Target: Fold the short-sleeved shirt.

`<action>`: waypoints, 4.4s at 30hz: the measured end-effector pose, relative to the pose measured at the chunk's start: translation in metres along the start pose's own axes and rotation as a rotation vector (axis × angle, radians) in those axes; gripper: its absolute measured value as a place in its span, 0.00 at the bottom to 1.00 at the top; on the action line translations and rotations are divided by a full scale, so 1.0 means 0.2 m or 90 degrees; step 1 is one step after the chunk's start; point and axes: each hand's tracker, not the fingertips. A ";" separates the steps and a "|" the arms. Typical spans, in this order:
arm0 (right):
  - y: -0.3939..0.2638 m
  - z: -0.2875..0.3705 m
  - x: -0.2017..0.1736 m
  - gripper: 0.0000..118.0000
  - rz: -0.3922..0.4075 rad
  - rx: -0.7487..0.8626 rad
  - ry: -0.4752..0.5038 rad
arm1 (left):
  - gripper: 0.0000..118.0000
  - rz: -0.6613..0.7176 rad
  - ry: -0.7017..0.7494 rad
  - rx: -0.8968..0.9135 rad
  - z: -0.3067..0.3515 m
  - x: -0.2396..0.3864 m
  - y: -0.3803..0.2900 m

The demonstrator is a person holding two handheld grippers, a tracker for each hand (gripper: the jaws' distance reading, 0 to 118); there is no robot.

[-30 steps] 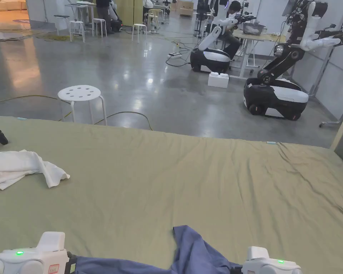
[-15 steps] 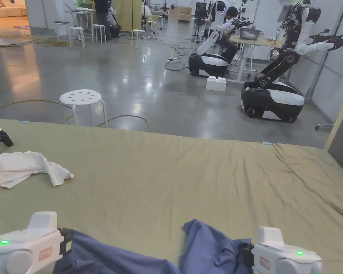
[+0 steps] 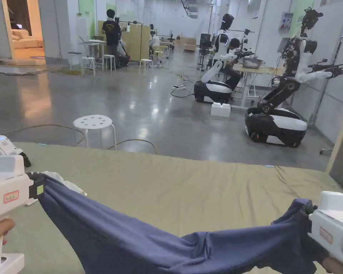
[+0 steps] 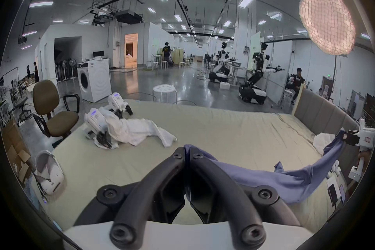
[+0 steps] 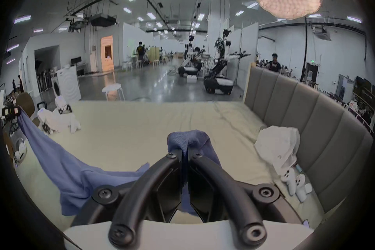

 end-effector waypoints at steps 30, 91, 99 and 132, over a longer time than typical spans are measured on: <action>0.75 -0.11 0.02 0.02 0.032 0.135 -0.051 | 0.00 0.005 0.055 0.074 -0.04 0.03 0.79; -0.40 0.38 -0.84 0.00 -0.008 0.203 0.021 | 0.00 -0.094 0.018 0.161 0.45 0.59 -0.52; -0.44 0.35 -0.86 0.00 0.006 0.193 0.038 | 0.00 -0.059 0.027 0.047 0.47 0.37 -0.56; -0.72 -0.50 -0.77 0.32 0.043 -0.162 0.064 | 0.00 0.060 0.146 -0.408 0.09 -0.14 -1.08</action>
